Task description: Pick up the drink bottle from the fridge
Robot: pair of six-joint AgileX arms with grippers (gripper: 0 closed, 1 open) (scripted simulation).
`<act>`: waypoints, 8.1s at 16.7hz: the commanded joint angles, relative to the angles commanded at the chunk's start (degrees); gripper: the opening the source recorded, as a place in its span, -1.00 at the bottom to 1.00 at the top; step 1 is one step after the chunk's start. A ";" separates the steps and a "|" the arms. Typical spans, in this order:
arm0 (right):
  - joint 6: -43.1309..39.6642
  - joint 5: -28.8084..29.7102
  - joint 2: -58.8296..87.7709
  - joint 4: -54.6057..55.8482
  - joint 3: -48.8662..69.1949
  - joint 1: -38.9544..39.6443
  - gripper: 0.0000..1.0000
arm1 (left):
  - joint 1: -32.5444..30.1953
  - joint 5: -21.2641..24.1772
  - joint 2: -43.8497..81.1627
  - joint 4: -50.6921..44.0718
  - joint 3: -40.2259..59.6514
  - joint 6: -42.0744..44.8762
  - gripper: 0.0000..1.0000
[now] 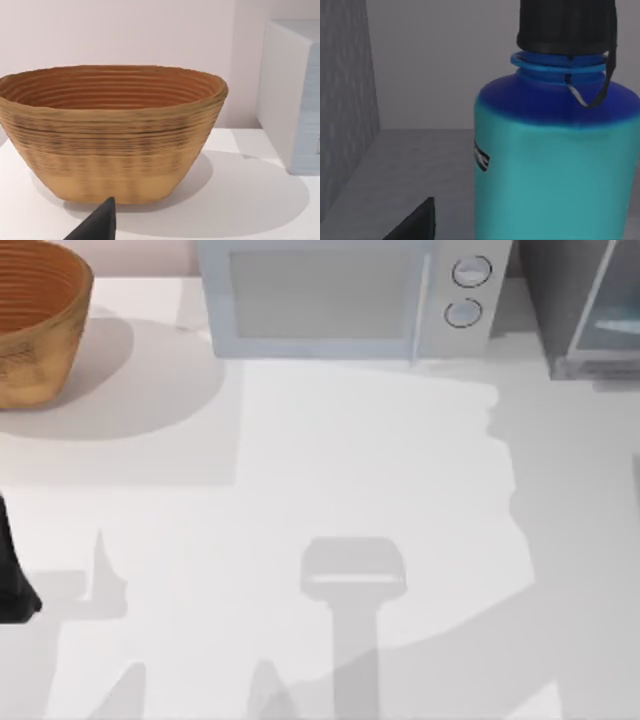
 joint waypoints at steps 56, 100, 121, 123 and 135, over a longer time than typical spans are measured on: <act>0.05 0.64 -2.90 -14.33 11.95 0.34 -1.00 | 0.00 0.00 0.00 0.00 0.00 0.00 1.00; -0.72 8.87 -127.50 -68.46 -59.28 10.92 -1.00 | 0.00 0.00 0.00 0.00 0.00 0.00 1.00; 90.25 -30.36 -154.03 -28.89 -16.98 -47.51 -1.00 | 0.00 0.00 0.00 0.00 0.00 0.00 1.00; 106.01 -36.82 -156.62 -24.57 -12.77 -56.27 -1.00 | 0.00 0.00 0.00 0.00 0.00 0.00 1.00; 174.22 -59.56 -171.02 -3.52 6.15 -93.75 -1.00 | 0.00 0.00 0.00 0.00 0.00 0.00 1.00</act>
